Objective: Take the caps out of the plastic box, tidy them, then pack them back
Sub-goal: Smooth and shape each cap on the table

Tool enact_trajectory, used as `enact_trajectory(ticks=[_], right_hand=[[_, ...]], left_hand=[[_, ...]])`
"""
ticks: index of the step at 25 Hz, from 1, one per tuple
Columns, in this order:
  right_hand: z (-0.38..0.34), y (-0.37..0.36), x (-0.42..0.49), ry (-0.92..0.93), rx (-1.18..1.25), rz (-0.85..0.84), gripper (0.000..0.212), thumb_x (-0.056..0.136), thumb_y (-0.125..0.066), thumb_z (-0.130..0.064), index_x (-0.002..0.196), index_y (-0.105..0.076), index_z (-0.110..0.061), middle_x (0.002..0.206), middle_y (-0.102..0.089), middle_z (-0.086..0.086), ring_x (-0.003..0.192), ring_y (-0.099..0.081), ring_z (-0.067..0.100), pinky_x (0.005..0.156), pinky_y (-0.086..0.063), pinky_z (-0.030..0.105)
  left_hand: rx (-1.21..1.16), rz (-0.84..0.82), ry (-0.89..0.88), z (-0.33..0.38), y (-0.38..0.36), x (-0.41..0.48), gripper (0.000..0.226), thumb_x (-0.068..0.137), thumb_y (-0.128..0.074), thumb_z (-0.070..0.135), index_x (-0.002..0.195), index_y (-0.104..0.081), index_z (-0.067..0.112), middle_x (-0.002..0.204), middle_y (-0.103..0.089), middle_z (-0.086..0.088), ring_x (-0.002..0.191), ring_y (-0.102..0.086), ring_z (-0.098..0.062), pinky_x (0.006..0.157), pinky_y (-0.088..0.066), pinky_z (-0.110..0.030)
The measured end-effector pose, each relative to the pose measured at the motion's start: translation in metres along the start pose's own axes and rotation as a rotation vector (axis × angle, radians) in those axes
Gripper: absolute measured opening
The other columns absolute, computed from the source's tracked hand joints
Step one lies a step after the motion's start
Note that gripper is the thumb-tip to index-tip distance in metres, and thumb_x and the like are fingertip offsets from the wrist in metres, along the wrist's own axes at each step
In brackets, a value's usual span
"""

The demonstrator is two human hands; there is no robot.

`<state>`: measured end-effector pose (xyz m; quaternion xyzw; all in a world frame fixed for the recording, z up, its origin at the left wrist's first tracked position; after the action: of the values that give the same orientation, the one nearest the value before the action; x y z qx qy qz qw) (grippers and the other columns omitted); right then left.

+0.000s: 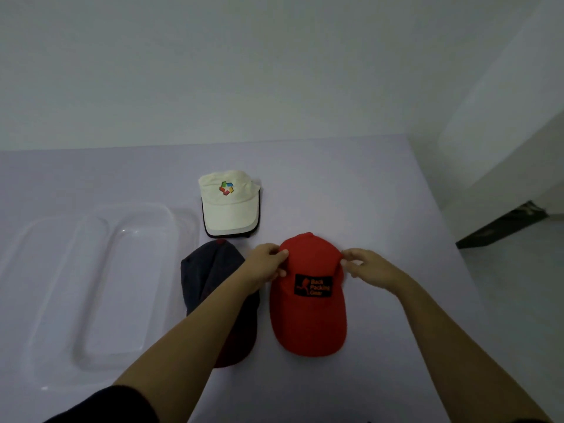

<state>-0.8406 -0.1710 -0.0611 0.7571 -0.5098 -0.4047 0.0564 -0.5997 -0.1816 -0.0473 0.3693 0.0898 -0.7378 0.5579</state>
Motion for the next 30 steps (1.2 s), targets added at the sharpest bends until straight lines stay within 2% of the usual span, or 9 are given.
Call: enact_trajectory(ticks=[2,6,10,12,15,17,22,25,30], right_hand=[[0.008,-0.011,0.003,0.014,0.062,0.029,0.017,0.092,-0.054,-0.022,0.109,-0.059,-0.019,0.115,-0.061,-0.002,0.088,-0.058,0.009,0.082,-0.047,0.028],[0.013,-0.019,0.003,0.01,0.235,0.026,0.013,0.092,-0.054,-0.013,0.104,-0.052,-0.018,0.103,-0.057,-0.007,0.086,-0.055,0.004,0.067,-0.04,0.017],[0.023,-0.013,0.0,0.034,0.273,0.1,0.015,0.093,-0.053,-0.012,0.08,-0.055,-0.02,0.076,-0.056,-0.007,0.067,-0.049,0.003,0.057,-0.038,0.008],[0.024,-0.013,-0.003,0.052,0.325,0.112,0.012,0.094,-0.051,-0.013,0.084,-0.055,-0.019,0.076,-0.054,-0.007,0.064,-0.047,0.003,0.056,-0.038,0.007],[0.024,-0.017,-0.002,0.086,0.348,0.163,0.008,0.092,-0.055,-0.026,0.097,-0.061,-0.022,0.095,-0.058,-0.007,0.081,-0.056,0.008,0.074,-0.043,0.018],[0.028,-0.019,0.001,0.111,0.283,0.167,0.01,0.092,-0.055,-0.028,0.097,-0.061,-0.023,0.102,-0.057,-0.003,0.089,-0.058,0.013,0.082,-0.044,0.025],[0.024,-0.022,-0.005,0.12,0.383,0.074,0.016,0.099,-0.04,-0.021,0.094,-0.051,-0.01,0.074,-0.053,-0.002,0.057,-0.048,0.002,0.061,-0.039,0.017],[0.025,-0.022,-0.008,0.131,0.442,0.087,0.017,0.098,-0.042,-0.023,0.096,-0.051,-0.008,0.074,-0.046,0.002,0.058,-0.042,0.006,0.064,-0.039,0.024],[0.02,-0.018,-0.009,0.121,0.438,0.074,0.014,0.093,-0.052,-0.032,0.1,-0.062,-0.026,0.088,-0.063,-0.014,0.074,-0.056,-0.008,0.069,-0.042,0.013]], left_hand=[[-0.067,-0.001,0.004,0.0,-0.004,0.002,0.028,0.098,-0.045,0.02,0.113,-0.055,-0.001,0.065,-0.058,-0.008,0.045,-0.051,-0.007,0.04,-0.039,-0.014],[-0.086,0.021,-0.024,-0.003,-0.01,0.005,0.014,0.098,-0.042,0.021,0.094,-0.052,0.012,0.071,-0.057,-0.004,0.058,-0.054,-0.011,0.054,-0.046,-0.02],[0.01,0.111,-0.044,-0.007,-0.006,0.006,0.018,0.1,-0.037,0.02,0.104,-0.049,0.007,0.072,-0.056,-0.003,0.059,-0.053,-0.011,0.058,-0.044,-0.023],[-0.009,0.065,-0.024,-0.004,-0.007,0.003,0.018,0.099,-0.038,0.02,0.107,-0.049,0.007,0.074,-0.058,-0.004,0.059,-0.054,-0.011,0.054,-0.044,-0.021],[-0.075,0.011,0.022,0.007,-0.008,0.001,0.017,0.095,-0.044,0.016,0.11,-0.05,0.012,0.082,-0.06,-0.006,0.056,-0.058,-0.012,0.043,-0.042,-0.017],[-0.085,-0.004,0.04,0.01,-0.01,0.002,0.018,0.092,-0.047,0.015,0.109,-0.052,0.011,0.076,-0.061,-0.008,0.049,-0.057,-0.01,0.039,-0.04,-0.016],[-0.104,-0.008,0.03,0.007,-0.009,0.003,0.006,0.093,-0.049,0.017,0.097,-0.05,0.012,0.073,-0.056,-0.005,0.057,-0.055,-0.013,0.048,-0.042,-0.019],[-0.1,0.011,-0.021,0.008,-0.005,0.003,0.008,0.095,-0.049,0.016,0.1,-0.05,0.009,0.077,-0.055,-0.004,0.058,-0.053,-0.011,0.049,-0.043,-0.017],[-0.138,0.008,-0.015,0.005,-0.007,0.004,0.018,0.095,-0.047,0.016,0.109,-0.055,0.009,0.083,-0.058,-0.003,0.063,-0.055,-0.01,0.056,-0.044,-0.019]])
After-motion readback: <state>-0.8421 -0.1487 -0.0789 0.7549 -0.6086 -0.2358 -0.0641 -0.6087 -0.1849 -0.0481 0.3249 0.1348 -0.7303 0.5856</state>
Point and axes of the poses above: each hand's wrist, its own x-axis towards the middle knuckle, its own y-axis out of the back of the hand, z = x × y, the point moved 3 cm from there along x, towards the middle knuckle
